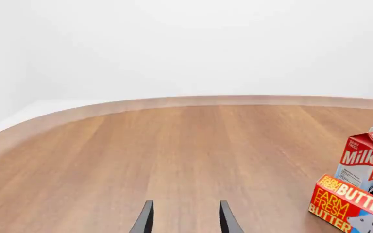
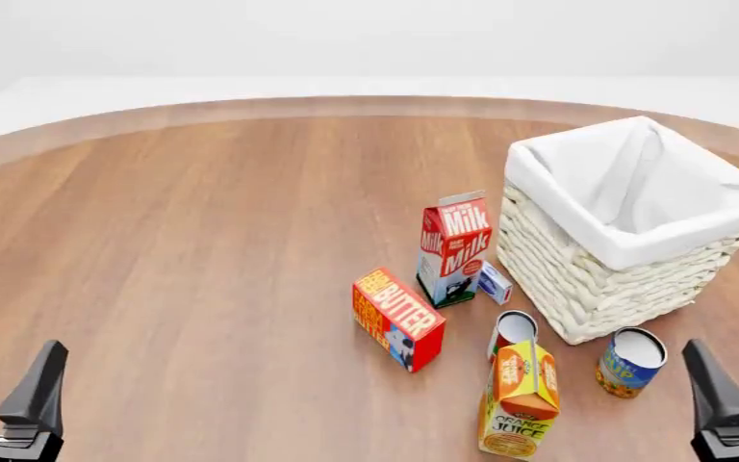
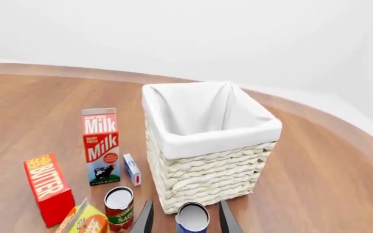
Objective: Pick up the alphabet soup, and put it in the basket.
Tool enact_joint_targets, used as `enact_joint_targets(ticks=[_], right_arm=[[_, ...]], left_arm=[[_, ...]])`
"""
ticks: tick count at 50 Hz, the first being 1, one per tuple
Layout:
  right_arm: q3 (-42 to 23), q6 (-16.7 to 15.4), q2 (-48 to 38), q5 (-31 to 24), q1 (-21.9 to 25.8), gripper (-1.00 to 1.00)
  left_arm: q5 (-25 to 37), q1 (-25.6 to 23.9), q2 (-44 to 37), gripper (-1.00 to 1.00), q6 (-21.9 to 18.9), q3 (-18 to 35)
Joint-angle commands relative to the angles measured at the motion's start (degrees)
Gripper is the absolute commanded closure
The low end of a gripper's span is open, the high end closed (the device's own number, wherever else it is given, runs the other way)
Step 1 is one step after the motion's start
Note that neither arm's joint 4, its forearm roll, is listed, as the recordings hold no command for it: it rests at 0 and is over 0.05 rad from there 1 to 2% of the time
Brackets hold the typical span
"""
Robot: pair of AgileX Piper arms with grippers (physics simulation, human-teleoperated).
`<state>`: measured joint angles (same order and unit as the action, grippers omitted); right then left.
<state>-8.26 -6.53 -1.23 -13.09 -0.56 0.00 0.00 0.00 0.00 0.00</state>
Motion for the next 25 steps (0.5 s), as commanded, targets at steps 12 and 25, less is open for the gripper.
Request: enact_joint_targets(ticks=[12, 25], right_arm=[[2.1, -1.3, -3.9, 1.7, -0.6, -1.00], [4.8, -2.1, -8.7, 5.7, -0.4, -1.00]], left_arm=[[0.0, 0.0, 0.0, -1.00, 0.0, 0.0], [0.0, 0.0, 0.0, -1.00, 0.0, 0.0]])
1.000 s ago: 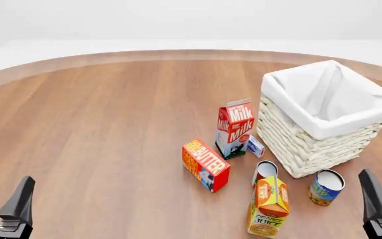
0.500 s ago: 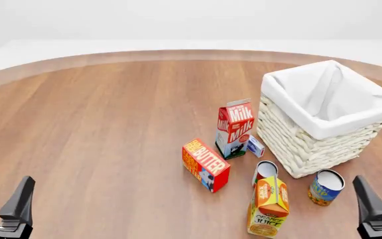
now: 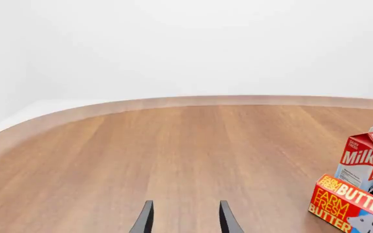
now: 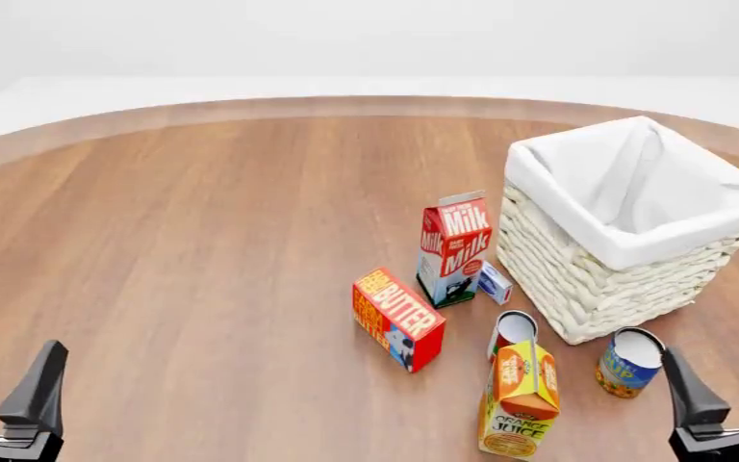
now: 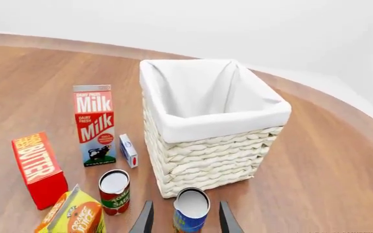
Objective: Pick up the alphabet soup, and put it in the basket.
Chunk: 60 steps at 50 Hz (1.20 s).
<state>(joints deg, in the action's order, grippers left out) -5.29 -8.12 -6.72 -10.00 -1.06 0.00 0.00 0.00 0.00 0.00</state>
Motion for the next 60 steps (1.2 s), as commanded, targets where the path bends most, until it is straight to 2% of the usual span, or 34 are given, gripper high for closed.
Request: enact_joint_targets(ticks=[1, 13, 15, 20, 29, 51, 60], right_arm=[[2.1, -0.5, -3.5, 3.0, 0.1, -1.00], [3.8, -0.7, -6.9, 6.6, -0.8, -1.00], [4.0, -0.8, -6.1, 5.7, -1.0, -1.00], [4.9, -0.9, -9.3, 9.1, -1.4, -1.00], [5.2, -1.0, -12.0, 11.4, -1.9, -1.00], [5.3, -1.1, -29.2, 23.8, -3.4, -1.00], [5.3, -1.0, -33.4, 26.7, -3.4, -1.00]], left_arm=[[0.0, 0.0, 0.0, -1.00, 0.0, 0.0], [0.0, 0.0, 0.0, -1.00, 0.0, 0.0], [0.0, 0.0, 0.0, -1.00, 0.0, 0.0], [0.0, 0.0, 0.0, -1.00, 0.0, 0.0], [0.0, 0.0, 0.0, -1.00, 0.0, 0.0], [0.0, 0.0, 0.0, -1.00, 0.0, 0.0], [0.0, 0.0, 0.0, -1.00, 0.0, 0.0]])
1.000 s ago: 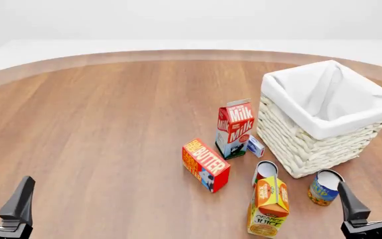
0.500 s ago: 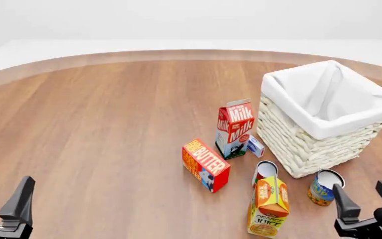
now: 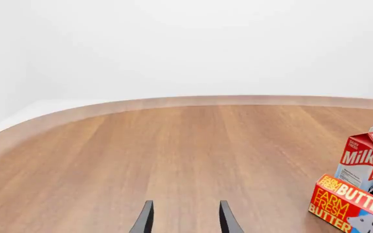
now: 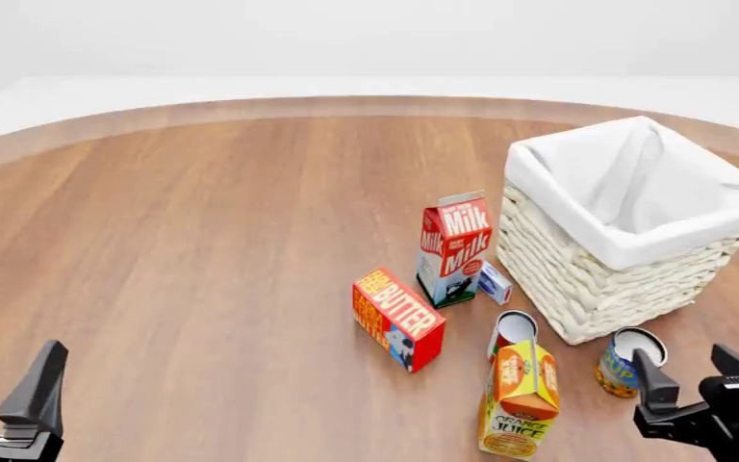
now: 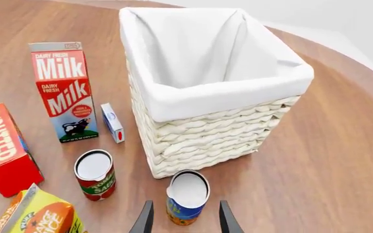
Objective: Pick up the alphabet soup, and put it in the basket.
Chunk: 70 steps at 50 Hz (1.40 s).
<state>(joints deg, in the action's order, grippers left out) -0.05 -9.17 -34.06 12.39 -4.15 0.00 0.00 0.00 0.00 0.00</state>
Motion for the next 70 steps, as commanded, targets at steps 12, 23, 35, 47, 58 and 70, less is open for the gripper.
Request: enact_joint_targets(ticks=[12, 23, 35, 47, 58, 70], right_arm=[[0.0, 0.3, -11.5, 8.5, -0.3, -1.00], [0.0, 0.3, -16.3, 12.1, -0.3, -1.00], [0.0, 0.3, -19.6, 14.4, -0.6, -1.00], [0.0, 0.3, -24.9, 18.6, -0.7, -1.00], [0.0, 0.4, -31.8, 24.0, -1.0, -1.00], [0.1, 0.5, -35.6, 26.9, -1.1, -1.00]], left_arm=[[0.0, 0.0, 0.0, -1.00, 0.0, 0.0], [0.0, 0.0, 0.0, -1.00, 0.0, 0.0], [0.0, 0.0, 0.0, -1.00, 0.0, 0.0], [0.0, 0.0, 0.0, -1.00, 0.0, 0.0], [0.0, 0.0, 0.0, -1.00, 0.0, 0.0], [0.0, 0.0, 0.0, -1.00, 0.0, 0.0]])
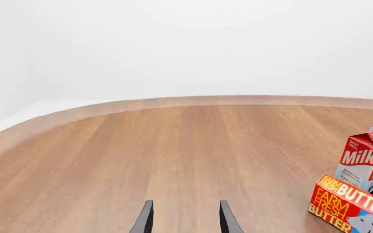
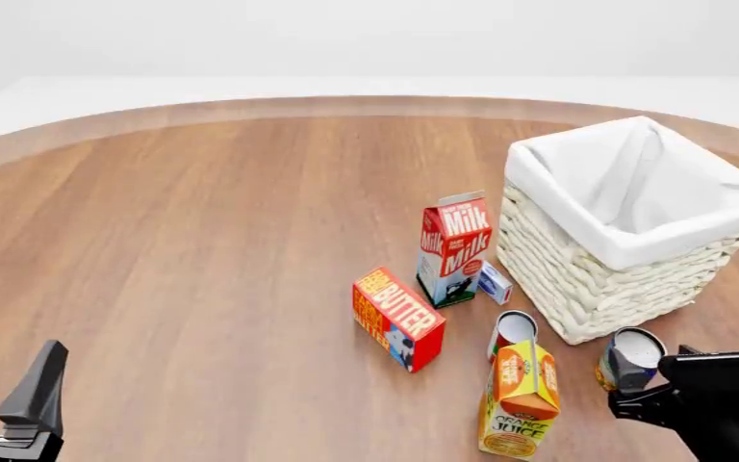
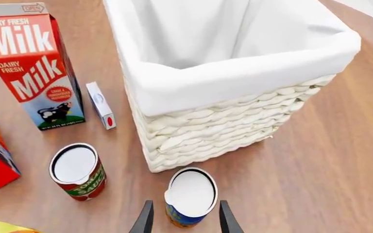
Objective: Pick up the alphabet soup, and put it in the basket.
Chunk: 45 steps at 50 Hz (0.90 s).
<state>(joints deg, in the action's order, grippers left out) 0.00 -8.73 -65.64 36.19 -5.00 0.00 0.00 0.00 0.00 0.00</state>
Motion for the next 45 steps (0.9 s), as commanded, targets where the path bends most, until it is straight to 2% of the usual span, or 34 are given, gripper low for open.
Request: enact_joint_targets(ticks=[1, 24, 35, 36, 37, 45], right_arm=[[0.0, 0.2, -4.1, 3.2, -0.2, -1.00], [0.0, 0.2, -12.3, 10.0, -0.8, -1.00], [0.0, 0.3, -20.5, 17.1, -1.0, -1.00], [0.0, 0.2, -28.6, 24.1, -2.3, -1.00], [0.0, 0.2, -31.4, 26.7, -2.3, -1.00], [0.0, 0.2, -34.0, 28.8, -2.4, -1.00]], left_arm=[[0.0, 0.0, 0.0, -1.00, 0.0, 0.0], [0.0, 0.0, 0.0, -1.00, 0.0, 0.0], [0.0, 0.0, 0.0, -1.00, 0.0, 0.0], [0.0, 0.0, 0.0, -1.00, 0.0, 0.0], [0.0, 0.0, 0.0, -1.00, 0.0, 0.0], [0.0, 0.0, 0.0, -1.00, 0.0, 0.0]])
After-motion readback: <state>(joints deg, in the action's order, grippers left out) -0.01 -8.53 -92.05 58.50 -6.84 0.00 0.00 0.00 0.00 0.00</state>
